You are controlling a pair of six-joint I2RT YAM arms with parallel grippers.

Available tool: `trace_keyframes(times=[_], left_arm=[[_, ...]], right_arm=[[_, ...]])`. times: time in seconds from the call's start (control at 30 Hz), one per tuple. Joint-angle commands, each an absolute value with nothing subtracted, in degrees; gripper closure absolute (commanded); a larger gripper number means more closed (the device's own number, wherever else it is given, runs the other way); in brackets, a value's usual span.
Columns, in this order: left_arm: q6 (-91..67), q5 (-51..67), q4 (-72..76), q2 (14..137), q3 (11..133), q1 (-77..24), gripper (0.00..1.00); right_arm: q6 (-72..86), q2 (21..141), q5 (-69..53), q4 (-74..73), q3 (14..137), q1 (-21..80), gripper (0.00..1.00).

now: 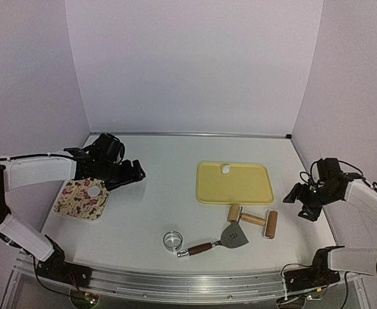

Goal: Roll out the dumpling wrappers from the dough

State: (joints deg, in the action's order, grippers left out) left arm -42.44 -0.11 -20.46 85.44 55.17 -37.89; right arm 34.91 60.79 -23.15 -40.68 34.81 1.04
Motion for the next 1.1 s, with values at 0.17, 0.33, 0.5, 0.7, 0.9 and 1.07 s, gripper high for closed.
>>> trace_keyframes(times=[0.17,0.33,0.5,0.7,0.9,1.07], left_arm=[[-42.41,5.78,-17.81,92.33,64.43,-41.59,0.07],[-42.05,5.75,-16.53,92.63,64.39,-41.72,0.07],[-41.56,5.79,-16.49,91.47,64.1,-41.74,0.07],[-41.71,5.74,-16.96,90.08,62.89,-41.75,0.06],[-41.61,7.28,-16.03,90.15,62.89,-41.75,0.06],[-41.22,8.13,-15.64,90.3,63.39,-41.75,0.06]], right_arm=[[35.55,73.73,-22.97,-37.68,36.57,8.57,0.28],[32.43,79.98,-19.24,-37.08,39.73,12.01,0.38],[30.67,84.63,-17.64,-37.19,42.77,13.43,0.4],[31.0,86.95,-14.24,-37.42,44.86,15.86,0.41],[31.95,91.51,-12.47,-37.59,48.75,17.91,0.49],[32.45,93.06,-11.83,-37.61,49.75,18.54,0.55]])
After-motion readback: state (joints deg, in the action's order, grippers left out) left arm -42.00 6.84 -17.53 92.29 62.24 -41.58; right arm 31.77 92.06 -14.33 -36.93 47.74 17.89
